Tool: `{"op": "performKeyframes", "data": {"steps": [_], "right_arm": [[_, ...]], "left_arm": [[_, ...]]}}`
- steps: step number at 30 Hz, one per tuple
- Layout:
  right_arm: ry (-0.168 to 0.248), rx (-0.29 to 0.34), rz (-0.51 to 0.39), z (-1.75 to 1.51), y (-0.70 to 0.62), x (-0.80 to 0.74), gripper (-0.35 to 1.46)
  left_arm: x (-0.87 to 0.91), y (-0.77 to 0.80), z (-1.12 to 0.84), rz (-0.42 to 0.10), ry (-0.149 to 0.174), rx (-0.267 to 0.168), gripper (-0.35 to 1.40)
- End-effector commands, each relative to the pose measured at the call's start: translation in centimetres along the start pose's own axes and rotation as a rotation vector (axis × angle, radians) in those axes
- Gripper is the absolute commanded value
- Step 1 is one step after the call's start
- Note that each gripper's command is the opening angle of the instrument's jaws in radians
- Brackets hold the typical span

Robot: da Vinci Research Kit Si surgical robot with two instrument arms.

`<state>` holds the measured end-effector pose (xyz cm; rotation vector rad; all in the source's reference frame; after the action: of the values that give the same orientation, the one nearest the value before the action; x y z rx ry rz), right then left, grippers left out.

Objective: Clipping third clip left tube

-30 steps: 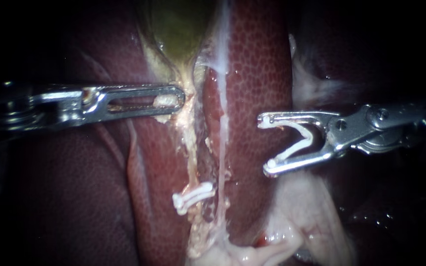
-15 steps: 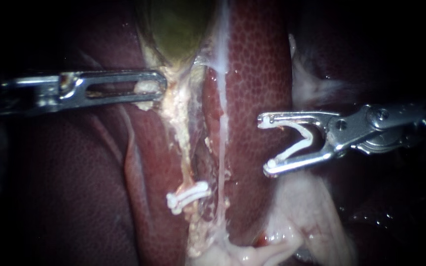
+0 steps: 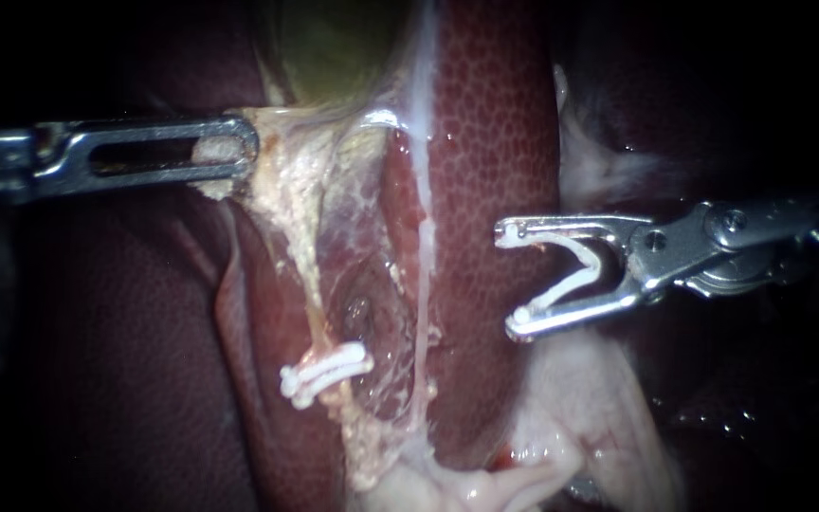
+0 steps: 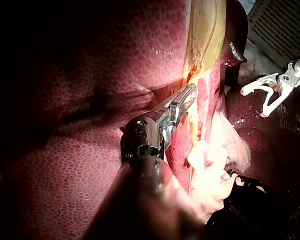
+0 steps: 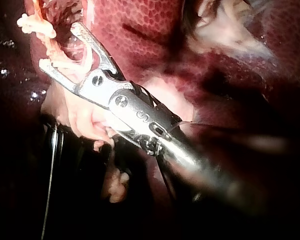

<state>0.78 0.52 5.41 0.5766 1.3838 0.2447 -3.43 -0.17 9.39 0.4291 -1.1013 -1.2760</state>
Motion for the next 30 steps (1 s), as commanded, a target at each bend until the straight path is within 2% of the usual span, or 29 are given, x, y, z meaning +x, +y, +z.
{"op": "performKeyframes", "data": {"steps": [1, 8, 12, 22, 25, 30], "right_arm": [[0.000, -0.001, 0.000, 0.01, 0.00, 0.00, 0.60], [0.011, -0.008, -0.005, 0.20, 0.01, -0.06, 0.60], [0.020, -0.004, -0.009, 0.49, 0.05, -0.21, 0.60], [0.031, 0.033, 0.041, 1.32, 0.27, -0.70, 0.60], [0.033, 0.048, 0.057, 1.52, 0.30, -0.79, 0.60], [0.035, 0.071, 0.073, 1.76, 0.33, -0.84, 0.60]], "left_arm": [[0.00, 0.00, 0.00, 0.001, 0.000, 0.000, -0.25], [0.00, 0.00, 0.00, 0.001, 0.000, 0.000, -0.25], [0.00, 0.00, 0.00, 0.001, 0.000, -0.001, -0.25], [0.02, -0.02, 0.01, 0.001, -0.002, -0.003, -0.25], [0.02, -0.02, 0.01, 0.001, -0.002, -0.003, -0.25], [0.03, -0.02, 0.02, 0.001, -0.003, -0.004, -0.25]]}}
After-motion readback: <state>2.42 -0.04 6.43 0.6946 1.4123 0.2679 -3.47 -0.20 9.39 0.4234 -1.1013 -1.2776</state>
